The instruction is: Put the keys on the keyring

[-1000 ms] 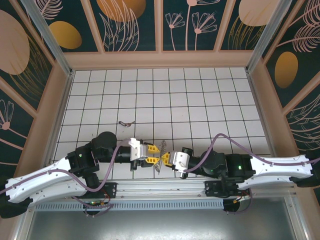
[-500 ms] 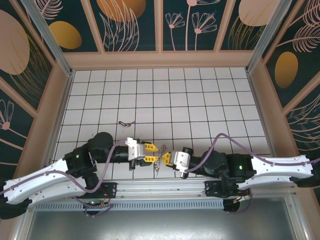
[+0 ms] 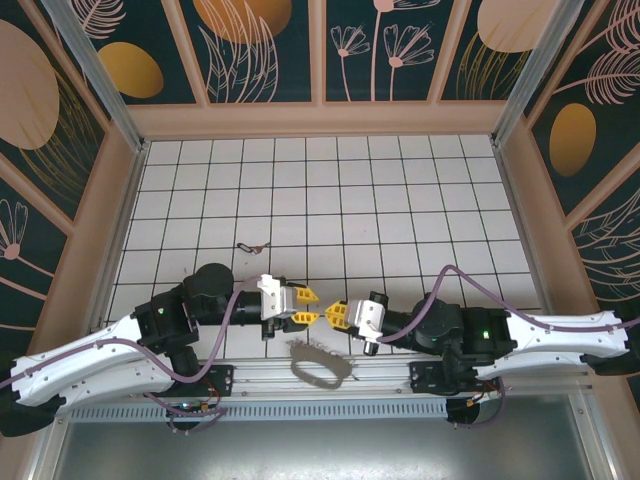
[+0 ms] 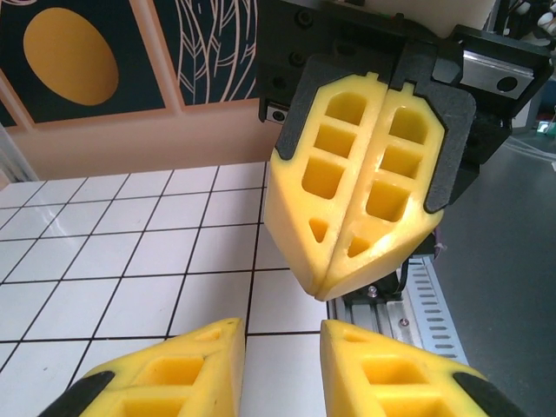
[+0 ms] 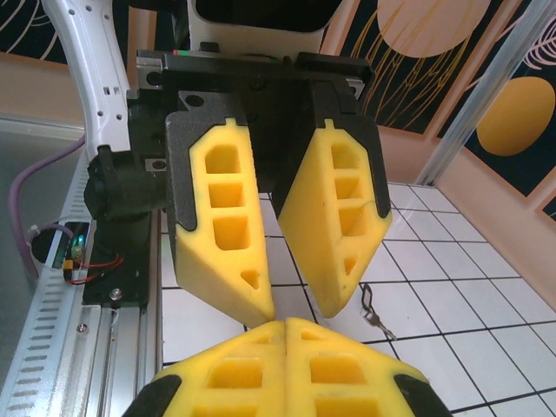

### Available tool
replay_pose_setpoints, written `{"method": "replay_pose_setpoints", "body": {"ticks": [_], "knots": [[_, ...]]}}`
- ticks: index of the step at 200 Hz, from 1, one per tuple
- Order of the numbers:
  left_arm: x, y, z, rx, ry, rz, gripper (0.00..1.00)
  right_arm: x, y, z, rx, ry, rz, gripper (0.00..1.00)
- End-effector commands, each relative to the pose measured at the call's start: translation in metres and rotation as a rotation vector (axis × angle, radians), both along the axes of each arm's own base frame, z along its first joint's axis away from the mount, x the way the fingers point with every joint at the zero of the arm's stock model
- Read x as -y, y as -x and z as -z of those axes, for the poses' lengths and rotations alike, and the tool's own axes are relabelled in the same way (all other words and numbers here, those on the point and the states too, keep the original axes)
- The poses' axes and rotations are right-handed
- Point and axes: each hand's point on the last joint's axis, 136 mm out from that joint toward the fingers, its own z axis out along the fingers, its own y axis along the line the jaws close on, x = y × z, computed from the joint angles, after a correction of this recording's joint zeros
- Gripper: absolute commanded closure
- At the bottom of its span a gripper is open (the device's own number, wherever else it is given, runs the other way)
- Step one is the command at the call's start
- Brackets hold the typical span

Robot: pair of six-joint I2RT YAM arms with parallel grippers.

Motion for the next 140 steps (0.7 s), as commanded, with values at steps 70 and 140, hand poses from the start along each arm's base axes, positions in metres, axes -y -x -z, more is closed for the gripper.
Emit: {"method": "replay_pose_setpoints", "body": {"ticks": [70,140], "knots": [[-0.012,-0.039,0.032,-0.148,-0.02,-0.285,0.63,0.034,-0.059,-0.001,-0.174,-0.133,0.294,0.66],[-0.043,-0.083,0.1,-0.421,-0.059,-0.682,0.54,0.051,-0.106,0.109,-0.656,0.006,0.507,0.36]]}}
